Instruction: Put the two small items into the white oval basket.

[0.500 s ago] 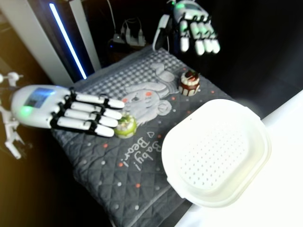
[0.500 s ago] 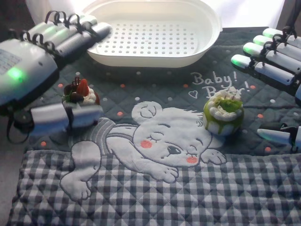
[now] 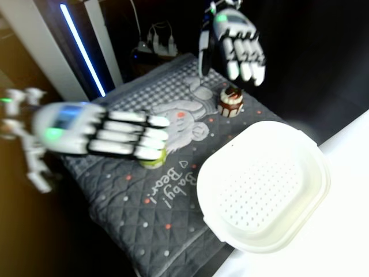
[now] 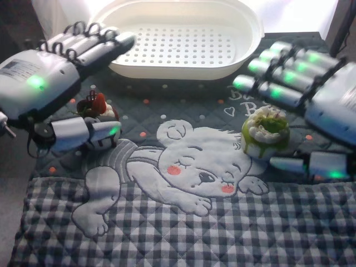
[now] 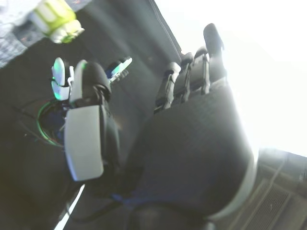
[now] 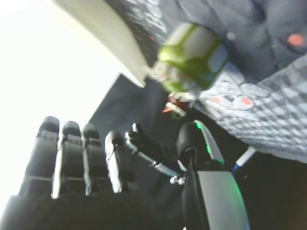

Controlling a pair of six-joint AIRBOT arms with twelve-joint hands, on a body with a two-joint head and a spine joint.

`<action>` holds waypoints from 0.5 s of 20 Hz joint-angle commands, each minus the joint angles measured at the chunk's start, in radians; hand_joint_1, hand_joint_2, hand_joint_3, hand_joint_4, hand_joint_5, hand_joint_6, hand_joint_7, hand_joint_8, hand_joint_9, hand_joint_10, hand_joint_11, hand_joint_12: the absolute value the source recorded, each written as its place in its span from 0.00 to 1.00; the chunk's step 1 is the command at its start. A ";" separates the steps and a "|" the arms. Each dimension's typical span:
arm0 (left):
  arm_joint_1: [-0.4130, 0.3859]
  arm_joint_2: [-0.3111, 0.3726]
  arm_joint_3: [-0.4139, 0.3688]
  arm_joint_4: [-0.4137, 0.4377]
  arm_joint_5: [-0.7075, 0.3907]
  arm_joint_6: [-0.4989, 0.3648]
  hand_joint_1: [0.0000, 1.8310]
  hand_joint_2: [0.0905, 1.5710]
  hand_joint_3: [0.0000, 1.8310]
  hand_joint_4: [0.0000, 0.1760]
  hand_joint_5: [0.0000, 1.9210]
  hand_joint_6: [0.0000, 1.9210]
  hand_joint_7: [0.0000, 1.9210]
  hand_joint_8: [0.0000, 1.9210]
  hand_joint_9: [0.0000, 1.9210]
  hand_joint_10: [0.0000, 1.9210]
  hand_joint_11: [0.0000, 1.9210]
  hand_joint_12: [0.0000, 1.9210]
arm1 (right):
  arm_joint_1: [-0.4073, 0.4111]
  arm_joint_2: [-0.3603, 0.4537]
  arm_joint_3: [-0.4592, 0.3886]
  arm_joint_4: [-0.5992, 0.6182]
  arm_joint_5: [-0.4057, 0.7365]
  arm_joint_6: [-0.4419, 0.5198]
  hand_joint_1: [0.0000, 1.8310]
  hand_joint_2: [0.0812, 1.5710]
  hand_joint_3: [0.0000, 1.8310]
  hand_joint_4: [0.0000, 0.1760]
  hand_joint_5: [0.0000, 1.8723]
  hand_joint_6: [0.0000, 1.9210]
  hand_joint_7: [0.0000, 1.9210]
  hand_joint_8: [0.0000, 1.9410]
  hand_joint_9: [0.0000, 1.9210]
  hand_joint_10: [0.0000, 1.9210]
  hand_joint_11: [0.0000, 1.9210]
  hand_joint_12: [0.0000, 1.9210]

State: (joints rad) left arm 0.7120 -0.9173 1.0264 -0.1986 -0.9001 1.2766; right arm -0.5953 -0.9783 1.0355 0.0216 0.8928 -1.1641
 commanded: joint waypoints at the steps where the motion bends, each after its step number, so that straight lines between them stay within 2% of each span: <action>1: -0.005 -0.008 0.009 -0.009 -0.084 0.003 0.34 0.71 0.00 0.52 0.00 0.00 0.00 0.00 0.01 0.00 0.00 0.45 | 0.012 0.000 0.015 0.015 0.088 -0.003 0.40 0.67 0.00 0.41 0.00 0.00 0.00 0.00 0.00 0.00 0.00 0.00; 2: -0.002 -0.022 0.023 -0.027 -0.063 0.003 0.36 0.71 0.00 0.48 0.00 0.00 0.00 0.00 0.04 0.01 0.00 0.50 | 0.012 -0.014 0.024 0.015 0.066 -0.003 0.46 0.66 0.00 0.18 0.00 0.00 0.00 0.00 0.00 0.00 0.00 0.00; 3: -0.001 -0.030 0.030 -0.037 -0.051 0.003 0.39 0.71 0.00 0.42 0.01 0.00 0.01 0.00 0.05 0.01 0.00 0.51 | 0.012 -0.021 0.030 0.016 0.055 -0.003 0.49 0.66 0.00 0.06 0.00 0.00 0.00 0.00 0.00 0.00 0.00 0.00; 4: -0.001 -0.060 0.061 -0.072 -0.001 0.003 0.45 0.70 0.00 0.32 0.07 0.01 0.06 0.01 0.10 0.03 0.00 0.62 | 0.012 -0.034 0.041 0.020 0.024 -0.003 0.50 0.66 0.00 0.02 0.02 0.00 0.05 0.00 0.06 0.01 0.00 0.16; 5: -0.002 -0.068 0.068 -0.080 0.012 0.003 0.45 0.70 0.00 0.32 0.07 0.01 0.06 0.01 0.10 0.03 0.00 0.62 | 0.012 -0.037 0.043 0.021 0.019 -0.003 0.50 0.66 0.00 0.02 0.02 0.00 0.05 0.00 0.06 0.01 0.00 0.16; 6: -0.001 -0.079 0.079 -0.086 0.028 0.003 0.50 0.70 0.00 0.36 0.10 0.01 0.10 0.01 0.13 0.04 0.00 0.67 | 0.012 -0.040 0.046 0.022 0.008 -0.003 0.48 0.67 0.00 0.02 0.08 0.01 0.11 0.01 0.11 0.02 0.00 0.31; 7: -0.001 -0.086 0.084 -0.090 0.039 0.003 0.53 0.71 0.00 0.53 0.12 0.01 0.11 0.01 0.12 0.04 0.00 0.64 | 0.012 -0.040 0.048 0.022 0.001 -0.003 0.47 0.68 0.00 0.00 0.12 0.02 0.15 0.01 0.15 0.03 0.00 0.46; 8: -0.001 -0.093 0.094 -0.100 0.053 0.003 0.59 0.72 0.00 0.32 0.16 0.01 0.15 0.01 0.18 0.06 0.00 0.73 | 0.012 -0.042 0.050 0.024 -0.003 -0.003 0.46 0.71 0.00 0.03 0.17 0.05 0.22 0.02 0.19 0.12 0.00 0.63; 9: 0.002 -0.098 0.101 -0.112 0.059 0.003 0.64 0.71 0.00 0.09 0.20 0.01 0.19 0.01 0.23 0.10 0.03 0.77 | 0.012 -0.044 0.052 0.027 -0.006 -0.003 0.47 0.73 0.00 0.00 0.20 0.10 0.27 0.10 0.16 0.45 0.00 0.84; 10: 0.007 -0.101 0.107 -0.122 0.066 0.003 0.69 0.70 0.00 0.00 0.26 0.00 0.24 0.01 0.27 0.23 0.14 0.77 | 0.012 -0.045 0.054 0.027 -0.007 -0.003 0.48 0.74 0.00 0.00 0.15 0.29 0.20 0.39 0.14 0.65 0.00 0.94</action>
State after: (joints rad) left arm 0.7170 -1.0149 1.1263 -0.3267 -0.7460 1.2728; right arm -0.5880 -1.0290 1.0866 0.0521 0.8024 -1.1645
